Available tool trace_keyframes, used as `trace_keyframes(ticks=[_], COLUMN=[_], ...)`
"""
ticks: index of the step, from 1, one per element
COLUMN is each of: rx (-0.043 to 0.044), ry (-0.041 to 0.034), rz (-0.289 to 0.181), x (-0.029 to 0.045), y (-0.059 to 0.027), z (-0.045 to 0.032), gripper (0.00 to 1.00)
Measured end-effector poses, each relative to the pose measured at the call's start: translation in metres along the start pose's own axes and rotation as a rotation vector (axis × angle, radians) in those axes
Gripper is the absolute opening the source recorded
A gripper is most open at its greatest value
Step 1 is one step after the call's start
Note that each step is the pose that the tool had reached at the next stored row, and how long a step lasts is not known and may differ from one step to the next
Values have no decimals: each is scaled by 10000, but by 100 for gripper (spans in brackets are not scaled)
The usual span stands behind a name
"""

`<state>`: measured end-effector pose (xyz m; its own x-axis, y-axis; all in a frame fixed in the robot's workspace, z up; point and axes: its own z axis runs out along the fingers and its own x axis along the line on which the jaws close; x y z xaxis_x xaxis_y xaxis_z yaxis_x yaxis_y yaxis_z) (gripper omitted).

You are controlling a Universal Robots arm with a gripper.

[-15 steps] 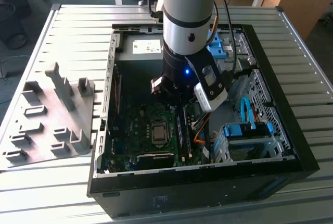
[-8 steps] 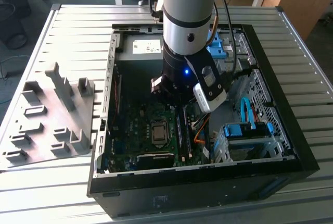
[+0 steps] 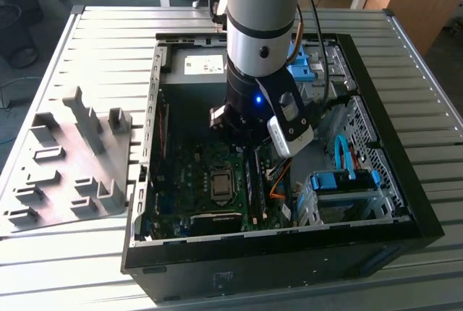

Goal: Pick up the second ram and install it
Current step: 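Insert the second ram into the second slot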

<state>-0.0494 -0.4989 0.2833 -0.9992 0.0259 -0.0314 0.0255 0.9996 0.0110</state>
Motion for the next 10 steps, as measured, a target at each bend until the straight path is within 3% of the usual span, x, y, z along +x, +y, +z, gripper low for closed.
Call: trace_keyframes(ticks=[10], rx=[13], ry=[-4], rz=[391], x=[0], y=[0], z=[1], gripper=[14])
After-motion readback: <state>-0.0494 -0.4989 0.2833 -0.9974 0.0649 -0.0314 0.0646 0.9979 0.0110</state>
